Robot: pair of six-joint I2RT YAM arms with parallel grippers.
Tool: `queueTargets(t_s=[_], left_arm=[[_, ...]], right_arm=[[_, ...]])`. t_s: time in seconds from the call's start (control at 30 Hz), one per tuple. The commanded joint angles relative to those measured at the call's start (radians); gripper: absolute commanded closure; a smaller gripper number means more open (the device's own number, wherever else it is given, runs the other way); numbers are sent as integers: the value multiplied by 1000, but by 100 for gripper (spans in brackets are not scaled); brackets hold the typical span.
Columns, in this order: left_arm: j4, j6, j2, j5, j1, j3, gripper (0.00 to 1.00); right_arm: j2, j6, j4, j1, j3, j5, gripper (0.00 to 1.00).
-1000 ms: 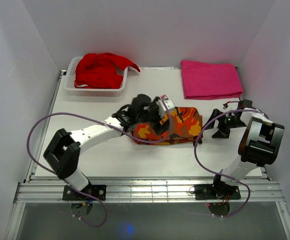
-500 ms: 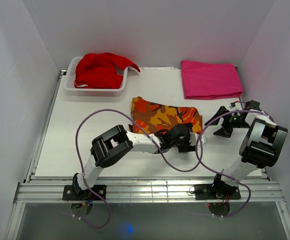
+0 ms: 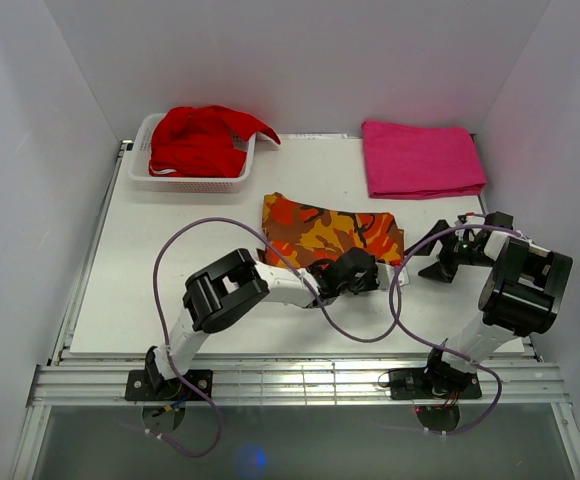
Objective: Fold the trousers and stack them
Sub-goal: Neatly place the folded trousers to the corner
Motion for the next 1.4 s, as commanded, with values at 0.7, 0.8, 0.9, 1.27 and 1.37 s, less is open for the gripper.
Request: queueTargets(t_s=[0.7, 0.8, 0.9, 1.27, 1.37], left_arm=[[-220, -365, -86, 355, 155, 102, 98], [-223, -362, -87, 361, 155, 98, 97], [-225, -354, -87, 373, 155, 96, 89], [-119, -210, -133, 301, 124, 3, 21], [-66, -141, -143, 278, 99, -21, 18]], right_arm=[[148, 144, 265, 141, -30, -78, 11], [164, 153, 278, 161, -24, -92, 15], [159, 155, 281, 167, -15, -113, 30], [56, 204, 288, 179, -45, -190, 92], [30, 233, 302, 184, -64, -201, 92]])
